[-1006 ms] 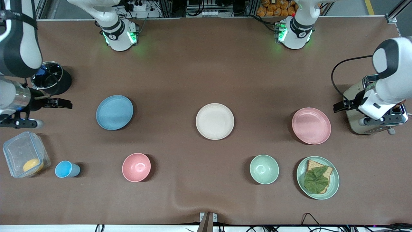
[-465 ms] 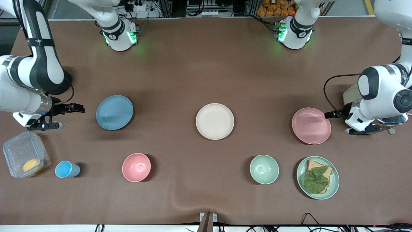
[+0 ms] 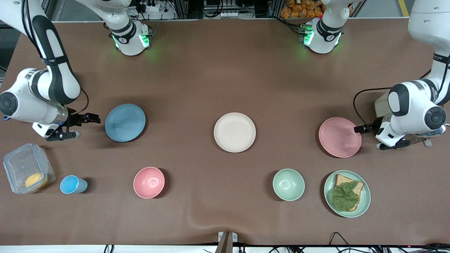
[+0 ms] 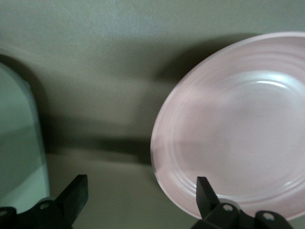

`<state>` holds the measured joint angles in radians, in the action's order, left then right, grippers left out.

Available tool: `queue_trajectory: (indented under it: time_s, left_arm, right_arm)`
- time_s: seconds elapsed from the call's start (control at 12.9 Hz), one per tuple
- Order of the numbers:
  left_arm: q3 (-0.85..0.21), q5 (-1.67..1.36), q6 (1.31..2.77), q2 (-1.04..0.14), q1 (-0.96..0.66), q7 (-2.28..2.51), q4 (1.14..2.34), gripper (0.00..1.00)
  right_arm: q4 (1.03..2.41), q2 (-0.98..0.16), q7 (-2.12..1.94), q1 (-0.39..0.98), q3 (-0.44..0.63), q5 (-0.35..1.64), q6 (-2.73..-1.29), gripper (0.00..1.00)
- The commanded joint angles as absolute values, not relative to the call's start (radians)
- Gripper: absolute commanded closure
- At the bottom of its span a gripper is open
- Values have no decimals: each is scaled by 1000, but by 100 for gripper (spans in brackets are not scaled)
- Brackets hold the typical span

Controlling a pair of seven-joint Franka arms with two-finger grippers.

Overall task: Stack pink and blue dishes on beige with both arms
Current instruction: 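Grip the blue plate with the right gripper while the left gripper grips the pink plate, then carry the pink plate onto the beige plate while the right gripper lifts the blue plate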

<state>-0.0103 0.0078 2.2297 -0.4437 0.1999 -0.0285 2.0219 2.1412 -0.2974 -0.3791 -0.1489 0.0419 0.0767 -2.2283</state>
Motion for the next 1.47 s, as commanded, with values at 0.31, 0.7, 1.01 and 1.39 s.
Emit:
queue_trajectory:
  time_s: [0.31,0.7,1.01,1.39]
  left_arm:
    - [-21,-123,2267,-497,233,-135,2025,14]
    - [-21,-144,2267,-499,233,-135,2022,79]
    - [-26,-169,2261,-486,232,-138,2016,100]
    - [-156,-290,2007,-385,229,-126,1945,100]
  right_arm:
    - [2134,-419,-433,-158,17,141,-2310,0]
    - [2132,-451,-445,-155,0,143,-2322,22]
    - [2128,-459,-443,-156,-8,184,-2312,95]
    - [2089,-463,-448,-158,-6,216,-2235,100]
